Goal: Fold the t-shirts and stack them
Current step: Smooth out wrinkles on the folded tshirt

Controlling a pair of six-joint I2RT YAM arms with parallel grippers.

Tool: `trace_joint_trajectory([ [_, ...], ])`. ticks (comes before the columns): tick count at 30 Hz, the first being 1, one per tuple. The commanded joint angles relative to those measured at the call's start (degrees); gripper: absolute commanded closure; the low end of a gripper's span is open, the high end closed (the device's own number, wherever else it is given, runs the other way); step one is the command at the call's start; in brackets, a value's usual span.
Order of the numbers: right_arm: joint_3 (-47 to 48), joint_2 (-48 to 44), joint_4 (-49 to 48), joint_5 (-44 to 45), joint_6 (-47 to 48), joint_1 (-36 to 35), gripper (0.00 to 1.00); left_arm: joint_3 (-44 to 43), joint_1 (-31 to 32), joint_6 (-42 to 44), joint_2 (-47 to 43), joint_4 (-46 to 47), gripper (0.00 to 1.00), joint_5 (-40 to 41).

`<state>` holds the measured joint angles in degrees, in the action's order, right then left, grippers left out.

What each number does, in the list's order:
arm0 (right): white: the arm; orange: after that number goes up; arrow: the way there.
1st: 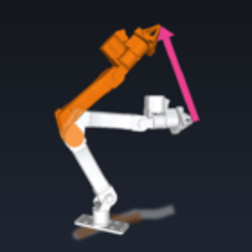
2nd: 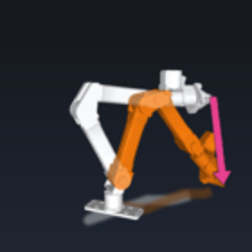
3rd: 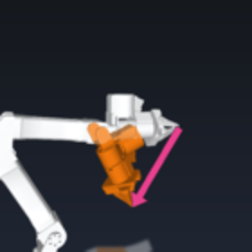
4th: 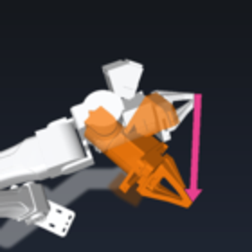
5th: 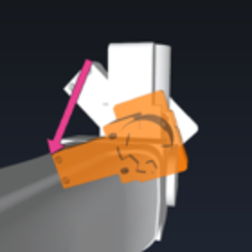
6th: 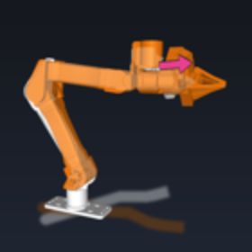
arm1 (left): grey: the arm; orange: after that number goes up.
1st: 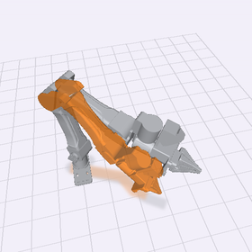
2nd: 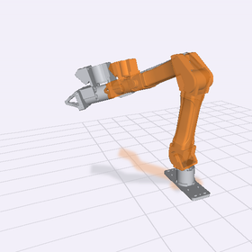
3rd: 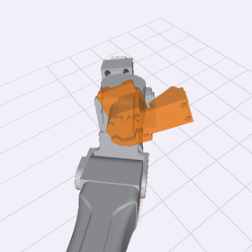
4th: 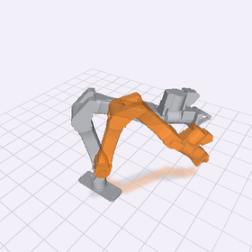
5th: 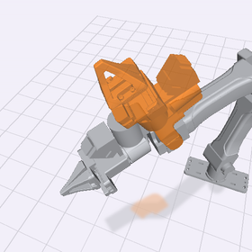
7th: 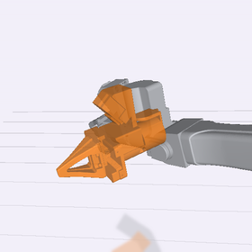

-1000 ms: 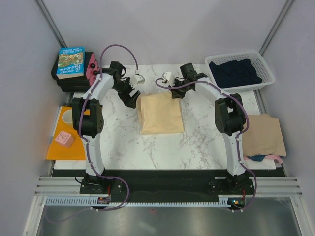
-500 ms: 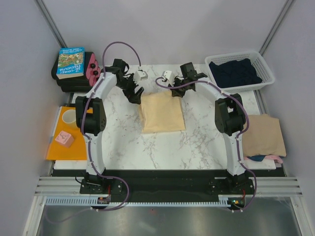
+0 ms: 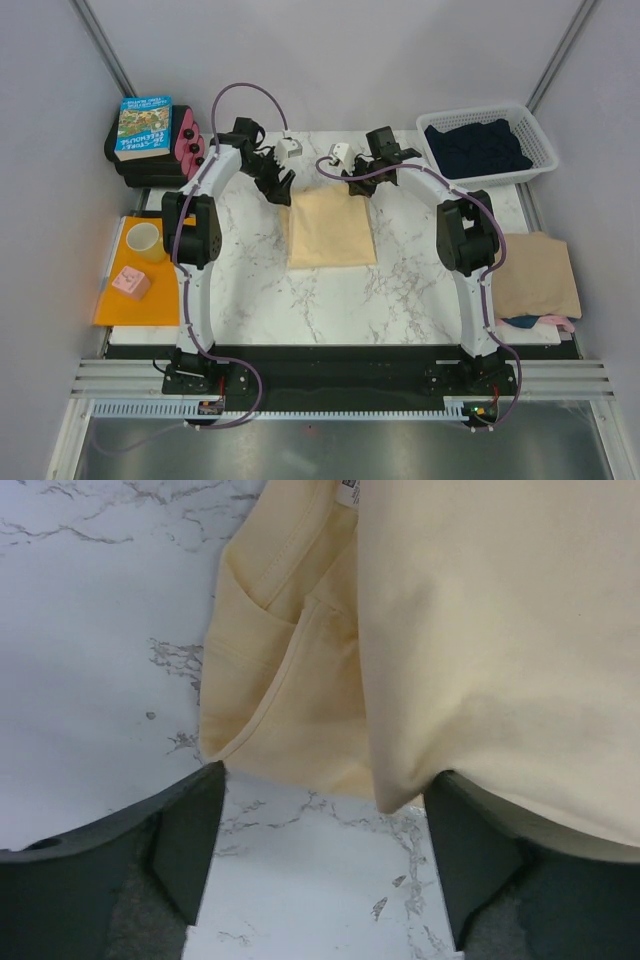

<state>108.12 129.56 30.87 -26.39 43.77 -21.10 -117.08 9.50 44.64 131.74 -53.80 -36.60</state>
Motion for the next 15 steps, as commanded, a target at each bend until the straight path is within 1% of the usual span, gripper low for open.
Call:
trace_joint_trajectory([
  [1,-0.2,-0.2,-1.6,-0.1,0.1,0.1,1.00,-3.1,0.6,-1.1,1.9,0.9,0.25,-2.0],
  [2,-0.3,-0.1,-1.7,-0.1,0.1,0.1,1.00,-3.4,0.7,-1.1,2.3,0.9,0.34,-1.6],
  [3,-0.3,-0.2,-1.6,-0.1,0.1,0.1,1.00,-3.5,1.0,-1.2,3.0,0.8,0.60,-1.5],
  [4,-0.3,-0.1,-1.7,-0.1,0.1,0.0,1.00,-3.7,1.0,-1.2,3.3,0.8,0.71,-1.3],
  [5,-0.3,0.0,-1.7,-0.2,0.2,0.0,1.00,-3.8,1.2,-1.3,3.6,0.9,0.86,-1.1],
  [6,-0.3,-0.1,-1.6,-0.2,0.2,-0.1,1.00,-3.9,1.4,-1.3,3.9,0.8,0.98,-0.8],
  [11,0.0,0.3,-1.7,-0.1,0.4,-0.1,1.00,-4.5,1.9,-1.0,3.8,1.1,0.98,0.9],
  [14,-0.1,0.5,-1.6,-0.1,0.6,-0.3,1.00,-4.0,1.9,-2.1,1.9,3.3,0.98,2.0],
  [15,-0.1,0.5,-1.6,0.0,0.7,-0.2,1.00,-3.6,1.9,-2.9,1.4,5.6,0.98,2.2],
])
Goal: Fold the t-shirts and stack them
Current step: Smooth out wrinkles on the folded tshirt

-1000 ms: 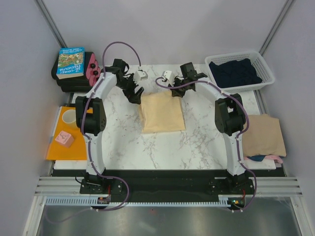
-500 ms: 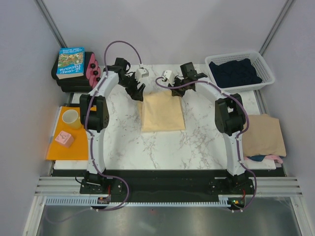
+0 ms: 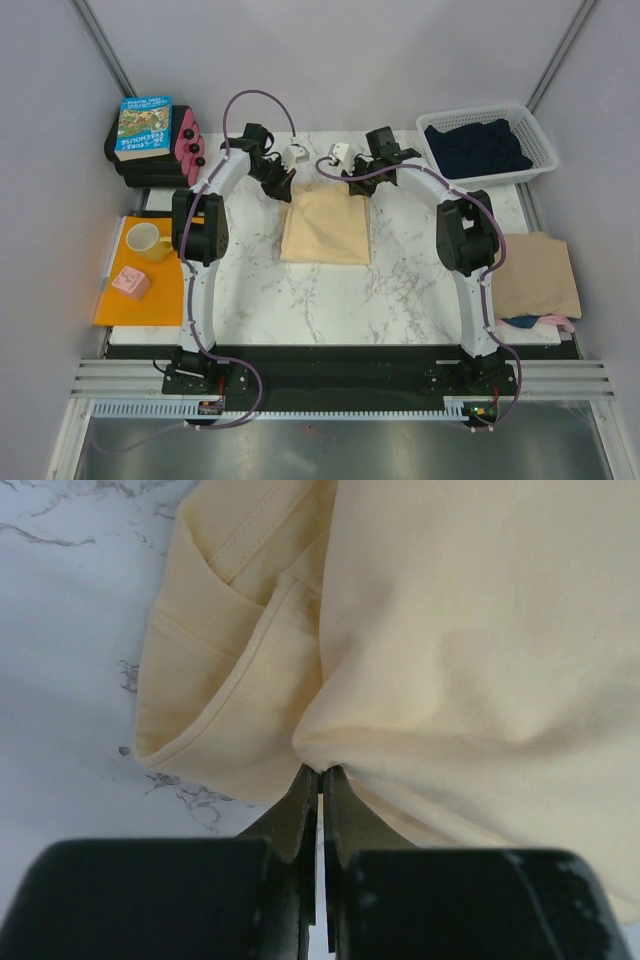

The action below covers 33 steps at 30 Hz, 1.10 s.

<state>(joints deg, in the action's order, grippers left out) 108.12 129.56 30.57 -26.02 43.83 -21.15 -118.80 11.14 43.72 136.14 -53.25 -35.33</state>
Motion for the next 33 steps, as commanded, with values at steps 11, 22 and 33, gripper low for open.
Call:
trace_joint_trajectory([
  [11,-1.1,0.7,-1.3,0.7,2.0,-0.5,1.00,5.1,1.0,-4.8,-6.6,16.9,0.98,4.0],
  [22,-2.7,-0.1,-1.2,1.9,3.3,-0.6,1.00,6.3,3.8,-2.1,-3.2,19.6,0.92,13.0],
  [33,-4.3,-1.3,-1.3,4.1,4.3,-0.5,0.41,9.2,4.1,-3.0,-5.3,26.4,0.33,22.7],
])
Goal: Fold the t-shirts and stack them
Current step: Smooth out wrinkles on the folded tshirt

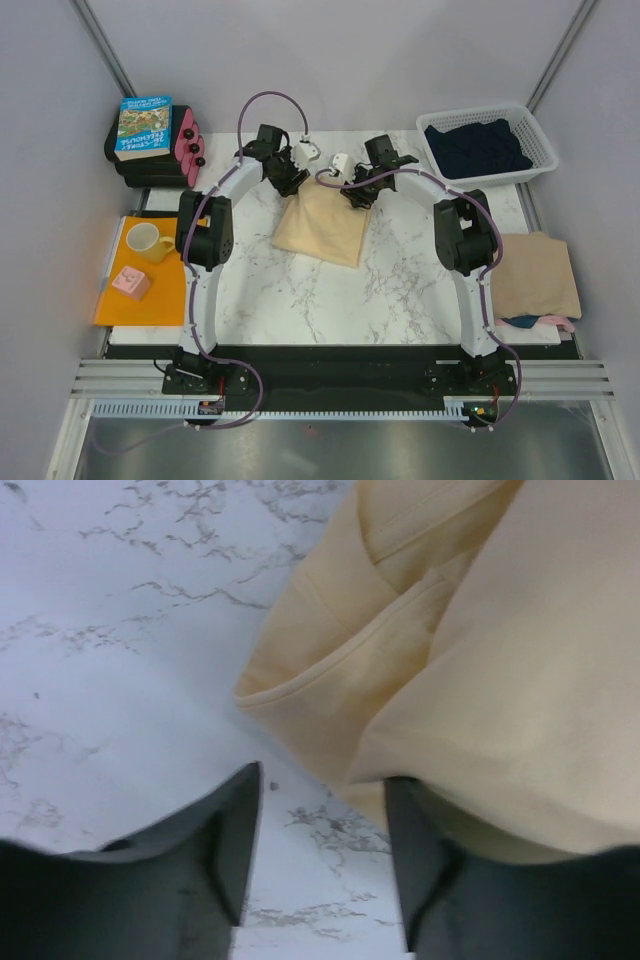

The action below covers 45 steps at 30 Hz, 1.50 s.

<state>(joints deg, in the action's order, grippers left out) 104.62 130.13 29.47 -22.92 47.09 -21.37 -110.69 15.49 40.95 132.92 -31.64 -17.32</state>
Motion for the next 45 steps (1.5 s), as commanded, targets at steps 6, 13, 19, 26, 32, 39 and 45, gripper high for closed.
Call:
trace_joint_trajectory([
  [6,-1.8,-4.4,-0.7,2.6,1.1,-0.3,0.21,6.4,-0.6,-2.0,-6.2,11.9,0.07,11.5],
  [13,-0.7,-6.6,-0.9,5.3,2.1,-0.3,0.19,11.5,-1.6,-4.7,-12.3,17.6,0.06,17.1],
  [19,0.1,-9.5,-2.2,10.0,3.6,-0.3,0.18,14.6,-2.4,-5.7,-16.9,17.8,0.06,17.1],
  [26,-4.9,-14.4,-7.3,19.3,13.5,-5.5,0.41,16.9,-5.1,-9.4,-24.6,16.5,0.04,24.3],
  [32,-15.1,-16.0,-18.9,29.1,24.2,-12.7,1.00,18.9,-9.3,-8.7,-32.2,14.1,0.03,25.7],
  [39,-17.9,-7.7,-32.5,34.6,23.6,-18.5,1.00,24.8,-12.2,-10.0,-39.9,13.2,0.03,23.0],
  [45,-19.8,2.9,-43.0,41.5,24.2,-20.3,1.00,30.0,-12.6,-10.2,-44.1,13.3,0.04,21.5],
])
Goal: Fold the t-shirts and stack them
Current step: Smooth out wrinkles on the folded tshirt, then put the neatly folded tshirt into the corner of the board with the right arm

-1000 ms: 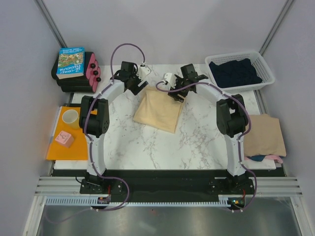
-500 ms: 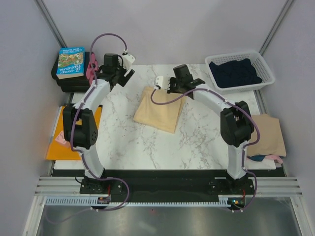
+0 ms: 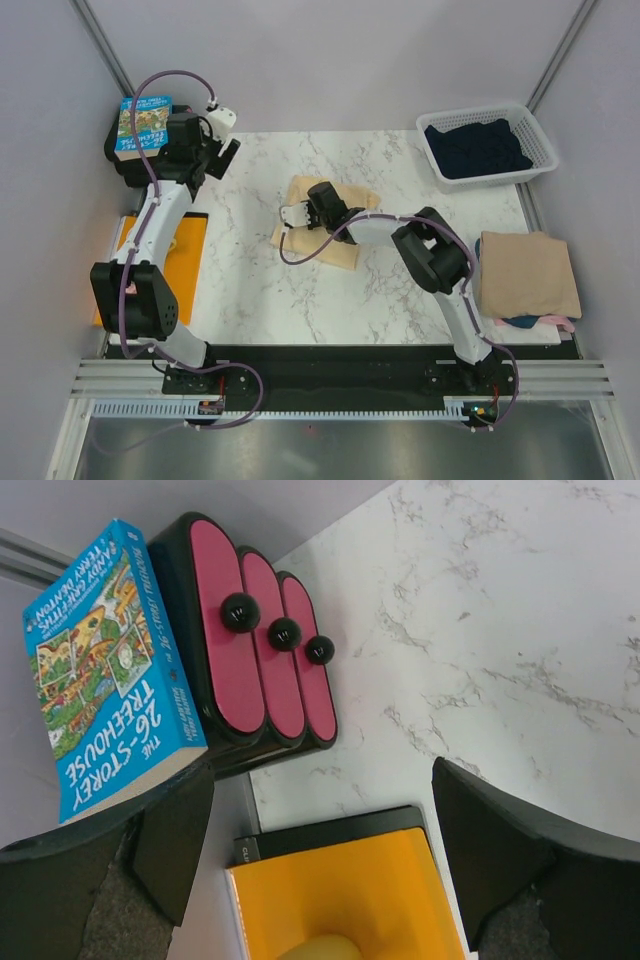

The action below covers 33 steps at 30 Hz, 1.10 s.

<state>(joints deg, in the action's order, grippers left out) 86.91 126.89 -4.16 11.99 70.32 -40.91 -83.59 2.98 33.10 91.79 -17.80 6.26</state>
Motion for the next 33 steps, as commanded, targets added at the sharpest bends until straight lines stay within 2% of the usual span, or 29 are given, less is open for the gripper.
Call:
trace_joint_trajectory([
  [1,-2.4,7.0,-9.5,6.5,0.3,-0.9,1.00,3.3,-0.3,-2.0,-3.3,-0.7,0.04,-2.3],
  [5,-3.8,9.4,-7.0,5.5,-1.2,-1.2,1.00,3.7,-0.8,-1.3,-4.4,-0.7,0.04,-3.1],
  [9,-4.4,8.1,-6.7,5.9,-3.1,-1.4,1.00,3.3,-1.0,-1.4,-4.5,-0.7,0.04,-3.7],
  [15,-1.1,2.1,-5.0,9.0,-5.3,-1.5,1.00,2.8,-1.0,-2.5,-4.1,-0.7,0.04,-5.1],
  [18,1.1,-2.2,-1.5,7.2,-6.5,-1.2,1.00,2.5,-1.0,-2.9,-4.1,-0.7,0.04,-5.2],
  [19,2.2,-4.3,1.0,5.9,-7.2,-1.1,0.90,2.4,-1.0,-2.9,-4.2,-0.8,0.04,-5.2],
  [20,4.7,-5.2,7.5,4.2,-8.7,-1.4,0.72,2.4,-1.0,-2.9,-4.3,-0.7,0.04,-4.9],
  [21,6.1,-6.1,11.0,1.7,-12.0,-1.4,0.28,2.3,-1.0,-2.8,-4.5,-0.7,0.04,-4.6],
  [23,9.6,-8.1,20.5,-5.2,-15.9,-1.5,0.16,2.4,-1.1,-2.7,-5.0,-0.7,0.04,-3.2],
  [24,10.4,-8.4,23.1,-7.2,-20.2,-1.5,0.02,2.5,-1.1,-2.4,-5.2,-0.7,0.04,-2.9],
  [26,11.8,-9.6,30.7,-14.5,-23.8,-1.8,0.02,3.1,-1.0,-2.1,-6.5,-0.7,0.04,-2.3],
  [28,10.8,-11.6,33.5,-18.3,-28.7,-2.2,0.02,4.2,-1.1,-1.4,-7.5,-0.7,0.04,-2.1],
  [33,0.6,-17.6,32.8,-19.9,-32.6,-5.8,0.02,7.3,-1.2,-0.2,-11.6,-0.6,0.02,-2.0],
])
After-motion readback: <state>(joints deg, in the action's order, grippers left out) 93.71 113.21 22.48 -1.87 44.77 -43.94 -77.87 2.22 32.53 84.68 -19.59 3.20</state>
